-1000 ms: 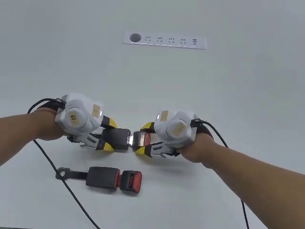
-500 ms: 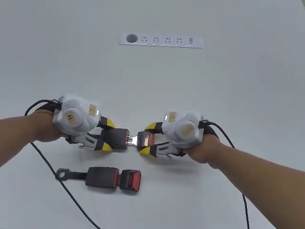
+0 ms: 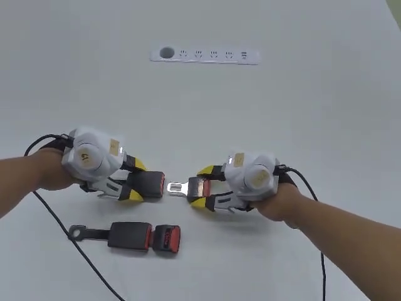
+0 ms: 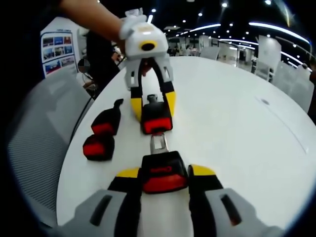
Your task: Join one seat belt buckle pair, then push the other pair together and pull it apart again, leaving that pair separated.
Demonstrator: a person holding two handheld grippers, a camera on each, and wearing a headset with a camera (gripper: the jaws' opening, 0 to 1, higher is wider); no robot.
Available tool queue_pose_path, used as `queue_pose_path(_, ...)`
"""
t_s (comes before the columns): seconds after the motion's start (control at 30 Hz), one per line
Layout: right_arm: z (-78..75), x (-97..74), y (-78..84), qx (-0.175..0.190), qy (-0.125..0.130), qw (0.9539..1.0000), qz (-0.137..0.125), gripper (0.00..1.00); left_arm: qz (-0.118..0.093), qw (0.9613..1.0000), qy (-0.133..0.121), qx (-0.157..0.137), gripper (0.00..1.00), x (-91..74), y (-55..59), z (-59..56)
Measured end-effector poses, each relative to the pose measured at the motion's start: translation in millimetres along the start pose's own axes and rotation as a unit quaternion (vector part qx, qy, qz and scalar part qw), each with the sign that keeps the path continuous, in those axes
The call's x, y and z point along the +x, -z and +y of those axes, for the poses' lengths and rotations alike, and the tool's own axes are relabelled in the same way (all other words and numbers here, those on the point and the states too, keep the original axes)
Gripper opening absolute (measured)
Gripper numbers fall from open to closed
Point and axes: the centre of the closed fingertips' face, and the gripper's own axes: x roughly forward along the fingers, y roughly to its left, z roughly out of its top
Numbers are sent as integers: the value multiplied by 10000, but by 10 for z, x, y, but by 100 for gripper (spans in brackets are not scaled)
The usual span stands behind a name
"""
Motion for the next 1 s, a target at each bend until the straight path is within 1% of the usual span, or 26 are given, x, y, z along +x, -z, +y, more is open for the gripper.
queue_pose_path(0.13, -17, -89, 69, -7, 3, 10000, 23, 37, 7, 10000, 0, -9, 35, 0, 1, 1)
queue_pose_path(0.27, -56, -161, 140, 14, 50, 10000, 11, 37, 13, 10000, -2, -17, 35, 1, 2, 2)
queue_pose_path(0.5, -79, -292, 262, 56, 119, 9999, 12, 38, 24, 10000, 3, -31, 35, 3, 5, 4)
queue_pose_path(0.77, -96, -432, 339, 47, 181, 9998, 34, 38, 46, 10000, 9, -24, 35, 2, 2, 2)
queue_pose_path(1.0, -127, -573, 464, 56, 253, 9996, 92, 38, 57, 10000, 2, -35, 35, 1, -2, -1)
